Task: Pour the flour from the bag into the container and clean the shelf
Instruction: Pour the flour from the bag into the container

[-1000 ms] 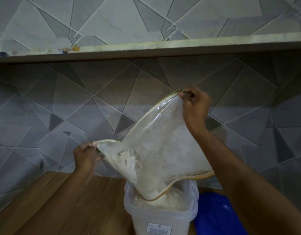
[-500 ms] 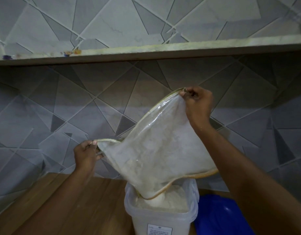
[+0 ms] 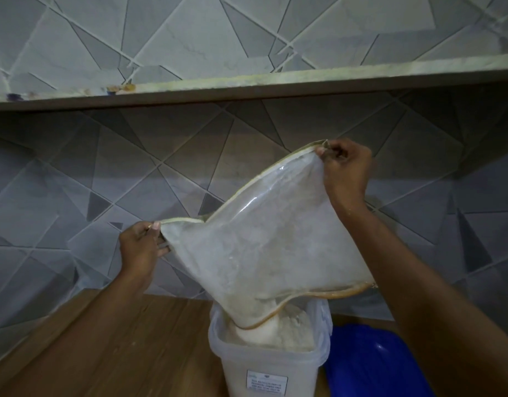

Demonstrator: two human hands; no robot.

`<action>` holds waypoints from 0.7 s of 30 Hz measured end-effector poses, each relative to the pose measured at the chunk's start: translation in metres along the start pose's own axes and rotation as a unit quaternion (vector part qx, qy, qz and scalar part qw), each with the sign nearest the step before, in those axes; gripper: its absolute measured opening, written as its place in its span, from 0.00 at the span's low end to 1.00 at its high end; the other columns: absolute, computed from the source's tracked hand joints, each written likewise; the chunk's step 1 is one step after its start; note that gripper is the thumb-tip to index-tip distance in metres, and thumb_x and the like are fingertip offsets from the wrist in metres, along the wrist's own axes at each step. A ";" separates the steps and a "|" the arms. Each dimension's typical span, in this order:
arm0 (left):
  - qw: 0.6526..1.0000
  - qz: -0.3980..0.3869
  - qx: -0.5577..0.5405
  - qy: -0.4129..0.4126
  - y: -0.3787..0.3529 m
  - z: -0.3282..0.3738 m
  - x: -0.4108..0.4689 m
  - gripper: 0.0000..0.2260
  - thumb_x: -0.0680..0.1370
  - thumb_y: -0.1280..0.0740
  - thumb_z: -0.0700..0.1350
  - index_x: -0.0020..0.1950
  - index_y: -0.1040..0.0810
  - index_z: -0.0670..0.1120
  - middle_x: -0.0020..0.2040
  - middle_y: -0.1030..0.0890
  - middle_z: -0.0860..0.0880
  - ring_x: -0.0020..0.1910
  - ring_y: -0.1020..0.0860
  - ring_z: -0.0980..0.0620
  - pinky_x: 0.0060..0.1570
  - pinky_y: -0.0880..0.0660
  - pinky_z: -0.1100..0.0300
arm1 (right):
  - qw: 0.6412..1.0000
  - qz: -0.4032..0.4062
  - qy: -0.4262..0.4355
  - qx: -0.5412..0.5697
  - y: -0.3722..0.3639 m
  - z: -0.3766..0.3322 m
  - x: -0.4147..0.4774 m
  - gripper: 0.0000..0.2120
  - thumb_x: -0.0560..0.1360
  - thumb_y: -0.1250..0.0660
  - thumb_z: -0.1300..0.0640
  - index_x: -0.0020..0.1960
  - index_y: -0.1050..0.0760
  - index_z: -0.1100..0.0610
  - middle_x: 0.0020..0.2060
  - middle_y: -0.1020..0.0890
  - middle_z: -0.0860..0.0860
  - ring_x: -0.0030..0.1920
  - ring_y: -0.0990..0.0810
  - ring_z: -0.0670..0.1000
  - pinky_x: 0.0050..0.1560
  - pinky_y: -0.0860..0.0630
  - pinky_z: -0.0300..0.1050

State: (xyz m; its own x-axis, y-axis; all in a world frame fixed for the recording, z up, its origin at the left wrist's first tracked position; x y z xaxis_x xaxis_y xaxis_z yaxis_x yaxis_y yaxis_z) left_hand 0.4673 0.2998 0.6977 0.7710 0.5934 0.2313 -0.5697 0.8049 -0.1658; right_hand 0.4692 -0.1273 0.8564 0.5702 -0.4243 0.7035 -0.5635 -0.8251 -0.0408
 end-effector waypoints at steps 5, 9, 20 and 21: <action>1.000 -0.011 -0.001 -0.001 -0.004 0.009 -0.004 0.08 0.83 0.36 0.39 0.44 0.23 0.42 0.43 0.19 0.42 0.39 0.19 0.47 0.39 0.17 0.52 | 1.000 0.022 0.007 0.009 0.010 -0.002 -0.001 0.01 0.77 0.28 0.58 0.46 0.18 0.53 0.39 0.17 0.46 0.40 0.19 0.42 0.45 0.21 0.35; 1.000 -0.009 -0.003 -0.004 -0.006 0.013 -0.002 0.04 0.82 0.36 0.38 0.53 0.23 0.38 0.49 0.19 0.39 0.43 0.18 0.44 0.33 0.17 0.58 | 0.999 0.018 0.037 0.017 0.015 -0.008 0.002 0.02 0.76 0.28 0.59 0.46 0.18 0.53 0.37 0.18 0.45 0.39 0.19 0.40 0.44 0.22 0.33; 1.000 -0.004 -0.020 -0.017 -0.012 0.023 0.010 0.05 0.82 0.35 0.40 0.51 0.22 0.39 0.52 0.19 0.37 0.45 0.18 0.42 0.43 0.18 0.48 | 0.997 0.012 0.065 0.026 0.021 -0.009 0.013 0.05 0.74 0.27 0.61 0.41 0.20 0.54 0.33 0.20 0.44 0.34 0.23 0.38 0.40 0.26 0.32; 1.000 -0.004 -0.023 -0.019 -0.013 0.025 0.010 0.05 0.82 0.35 0.40 0.48 0.22 0.40 0.51 0.19 0.37 0.47 0.18 0.40 0.45 0.17 0.46 | 0.997 0.031 0.059 0.033 0.025 -0.006 0.014 0.06 0.74 0.27 0.62 0.41 0.20 0.54 0.33 0.21 0.42 0.34 0.23 0.37 0.39 0.26 0.31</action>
State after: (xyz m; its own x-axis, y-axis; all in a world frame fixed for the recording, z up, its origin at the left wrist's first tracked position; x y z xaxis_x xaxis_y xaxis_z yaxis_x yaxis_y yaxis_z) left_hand 0.4754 0.2955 0.7263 0.7637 0.5869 0.2688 -0.5488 0.8096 -0.2084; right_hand 0.4599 -0.1516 0.8695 0.4592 -0.4313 0.7766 -0.5531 -0.8229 -0.1300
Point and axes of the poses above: each hand's wrist, its own x-axis towards the middle knuckle, its own y-axis out of the back of the hand, z = x × y, the point moved 8 cm from there along x, towards the middle knuckle
